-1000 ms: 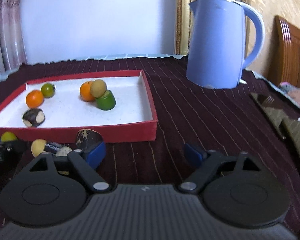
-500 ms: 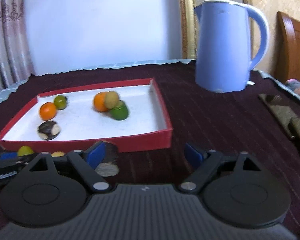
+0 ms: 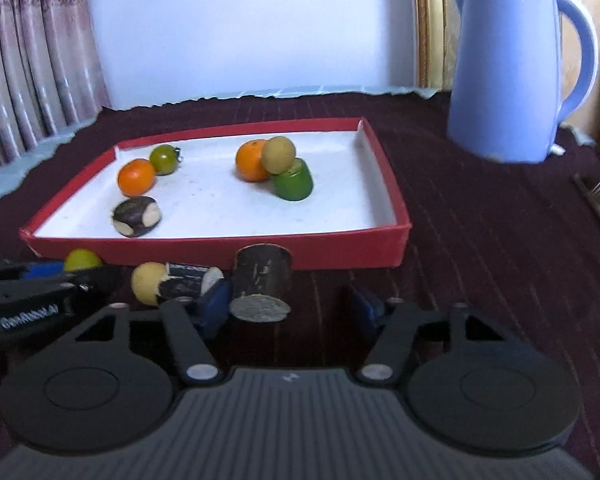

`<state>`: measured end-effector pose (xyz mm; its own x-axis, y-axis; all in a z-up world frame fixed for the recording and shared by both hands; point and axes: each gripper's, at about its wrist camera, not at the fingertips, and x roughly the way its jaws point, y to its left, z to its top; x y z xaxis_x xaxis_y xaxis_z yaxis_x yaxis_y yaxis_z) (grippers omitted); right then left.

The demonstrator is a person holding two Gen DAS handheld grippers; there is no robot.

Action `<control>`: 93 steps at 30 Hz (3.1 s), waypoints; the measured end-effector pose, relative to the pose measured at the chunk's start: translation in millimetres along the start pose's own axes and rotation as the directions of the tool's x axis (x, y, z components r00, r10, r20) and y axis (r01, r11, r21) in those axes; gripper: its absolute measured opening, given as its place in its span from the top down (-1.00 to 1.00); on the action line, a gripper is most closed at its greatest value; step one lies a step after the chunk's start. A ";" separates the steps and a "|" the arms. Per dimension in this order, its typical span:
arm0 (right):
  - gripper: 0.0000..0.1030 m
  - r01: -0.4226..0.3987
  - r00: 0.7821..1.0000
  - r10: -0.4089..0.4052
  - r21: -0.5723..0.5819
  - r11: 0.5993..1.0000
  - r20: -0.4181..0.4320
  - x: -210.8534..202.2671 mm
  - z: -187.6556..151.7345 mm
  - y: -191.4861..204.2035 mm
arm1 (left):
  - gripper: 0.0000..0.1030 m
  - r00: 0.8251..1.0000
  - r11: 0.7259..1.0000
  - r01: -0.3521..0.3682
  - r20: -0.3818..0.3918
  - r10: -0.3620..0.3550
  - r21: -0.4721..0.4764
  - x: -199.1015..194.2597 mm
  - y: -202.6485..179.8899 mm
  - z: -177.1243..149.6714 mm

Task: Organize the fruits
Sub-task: 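Grasp the dark cylindrical vegetable piece with the right tool while the left tool holds the tomato, then carry the green tomato with the left tool over the tray while the right tool carries the dark piece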

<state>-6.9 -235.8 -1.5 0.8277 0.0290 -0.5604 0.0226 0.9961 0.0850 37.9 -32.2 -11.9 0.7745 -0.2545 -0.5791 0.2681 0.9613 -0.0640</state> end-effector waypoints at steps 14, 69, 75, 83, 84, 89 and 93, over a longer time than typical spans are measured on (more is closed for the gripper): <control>0.10 -0.028 0.999 0.029 -0.046 0.999 0.016 -0.2 -2.4 3.2 | 0.26 0.999 0.996 -0.047 -0.013 0.048 0.077 5.4 -14.6 1.0; 0.39 -0.036 0.979 0.044 -0.041 0.999 0.199 -39.6 9.4 16.3 | 0.37 0.998 1.000 -0.008 0.060 0.006 0.029 -17.4 -8.0 10.0; 0.39 -0.036 0.977 0.043 -0.036 0.999 0.207 -40.7 11.6 16.9 | 0.37 0.988 0.997 -0.046 0.151 0.037 0.059 -34.4 -10.2 13.1; 0.39 -0.033 0.974 0.041 -0.038 0.999 0.222 -42.8 15.8 18.5 | 0.37 0.982 0.999 -0.023 0.189 0.015 0.040 -42.2 -2.7 23.3; 0.39 -0.034 0.974 0.042 -0.038 0.999 0.224 -42.7 16.1 18.7 | 0.37 0.983 0.999 -0.021 0.185 0.013 0.037 -41.0 -1.5 23.8; 0.39 -0.034 0.972 0.044 -0.048 0.998 0.229 -42.1 19.2 21.3 | 0.37 0.985 0.998 -0.049 0.165 0.040 0.047 -31.5 -3.2 29.2; 0.39 -0.036 0.971 0.047 -0.049 0.998 0.234 -42.2 20.6 21.5 | 0.37 0.985 0.997 -0.060 0.164 0.050 0.055 -27.6 -6.3 32.7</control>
<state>-29.8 -217.2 40.9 0.9362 0.0554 -0.3471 -0.0350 0.9973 0.0649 33.6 -34.7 31.1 0.8706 -0.2203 -0.4400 0.2527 0.9674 0.0157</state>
